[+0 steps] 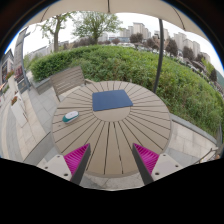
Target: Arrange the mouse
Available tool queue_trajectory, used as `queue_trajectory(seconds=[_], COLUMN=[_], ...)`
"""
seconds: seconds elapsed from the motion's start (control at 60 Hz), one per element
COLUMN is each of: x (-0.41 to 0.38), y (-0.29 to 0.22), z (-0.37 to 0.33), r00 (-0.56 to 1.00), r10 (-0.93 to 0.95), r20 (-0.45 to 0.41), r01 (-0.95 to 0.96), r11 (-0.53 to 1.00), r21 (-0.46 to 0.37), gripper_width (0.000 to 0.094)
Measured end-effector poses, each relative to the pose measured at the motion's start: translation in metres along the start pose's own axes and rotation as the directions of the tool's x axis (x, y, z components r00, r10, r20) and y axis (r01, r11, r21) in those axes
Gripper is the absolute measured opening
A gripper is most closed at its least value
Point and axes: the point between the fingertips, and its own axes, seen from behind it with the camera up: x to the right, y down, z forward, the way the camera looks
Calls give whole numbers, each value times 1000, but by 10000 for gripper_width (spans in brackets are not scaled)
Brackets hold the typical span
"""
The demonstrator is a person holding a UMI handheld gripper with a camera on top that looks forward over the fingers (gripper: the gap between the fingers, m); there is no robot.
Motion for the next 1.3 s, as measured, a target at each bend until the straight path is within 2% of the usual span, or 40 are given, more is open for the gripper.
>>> queue_trajectory(seconds=[0.15, 0.35, 0.533, 0.817, 1.05, 1.3], x=[-21, -98, -171, -238, -250, -247], y=[6, 12, 3, -12, -16, -42], z=[6, 25, 56, 141, 218, 259], r00=[999, 991, 987, 994, 999, 999], r10=[-24, -39, -50, -44, 29, 50], r20=[42, 126, 154, 102, 43, 3], r01=[24, 44, 52, 40, -31, -51], r11=[1000, 998, 999, 998, 998, 994], r21=[-13, -33, -4, 42, 53, 98], gripper_width=[865, 862, 864, 854, 853, 862])
